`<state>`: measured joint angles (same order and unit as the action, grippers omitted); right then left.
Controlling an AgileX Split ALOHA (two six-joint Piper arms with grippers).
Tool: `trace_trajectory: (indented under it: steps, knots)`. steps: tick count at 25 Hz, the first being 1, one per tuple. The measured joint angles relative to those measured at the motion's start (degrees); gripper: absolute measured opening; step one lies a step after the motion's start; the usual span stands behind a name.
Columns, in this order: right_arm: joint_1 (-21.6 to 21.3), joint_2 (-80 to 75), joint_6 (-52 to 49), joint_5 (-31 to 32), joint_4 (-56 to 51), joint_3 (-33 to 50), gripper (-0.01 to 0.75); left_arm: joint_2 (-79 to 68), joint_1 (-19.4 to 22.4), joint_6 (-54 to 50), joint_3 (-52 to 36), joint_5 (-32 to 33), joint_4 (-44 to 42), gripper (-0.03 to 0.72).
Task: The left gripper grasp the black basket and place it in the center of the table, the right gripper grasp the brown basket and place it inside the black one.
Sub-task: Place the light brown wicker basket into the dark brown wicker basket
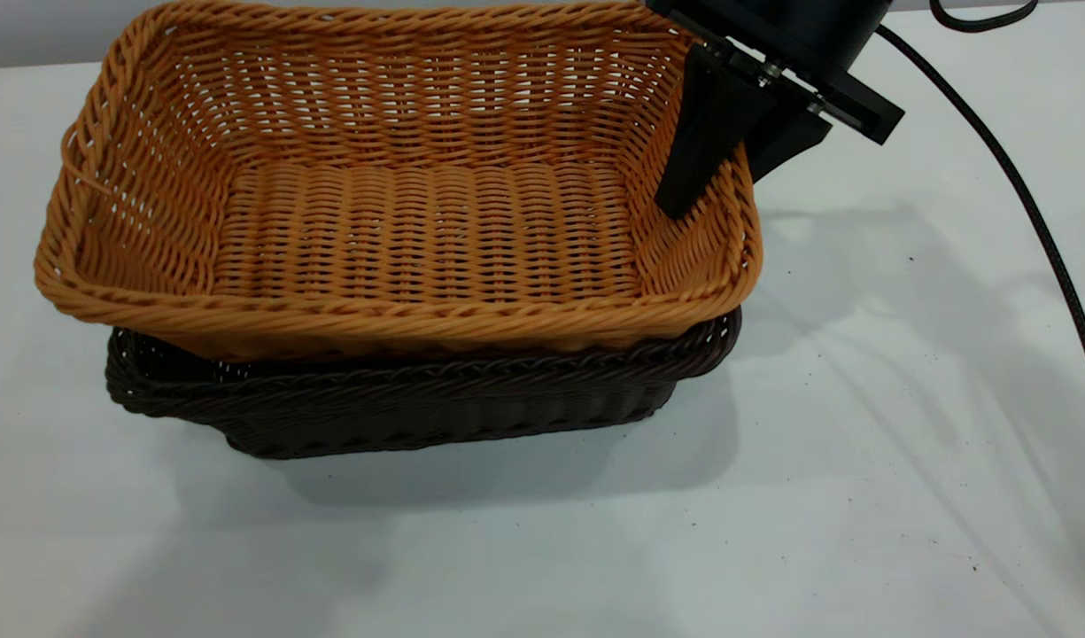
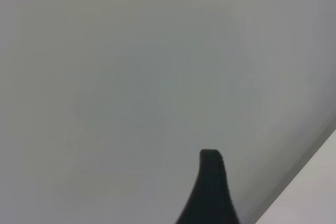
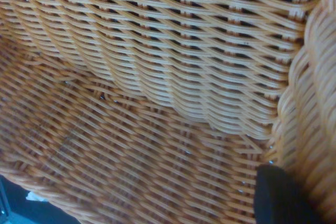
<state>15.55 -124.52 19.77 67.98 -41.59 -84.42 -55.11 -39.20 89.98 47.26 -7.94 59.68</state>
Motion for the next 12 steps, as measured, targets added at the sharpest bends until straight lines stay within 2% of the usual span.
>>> trace_trajectory:
  steps: [7, 12]
  knots:
    - [0.0, 0.0, 0.77, 1.24, -0.06, 0.0, 0.107, 0.0, 0.0, 0.0, 0.0, 0.0, 0.0, 0.512]
    - [0.0, 0.05, 0.91, 1.35, -0.52, 0.0, 0.203, 0.0, 0.0, 0.0, 0.0, 0.0, 0.19, 0.512]
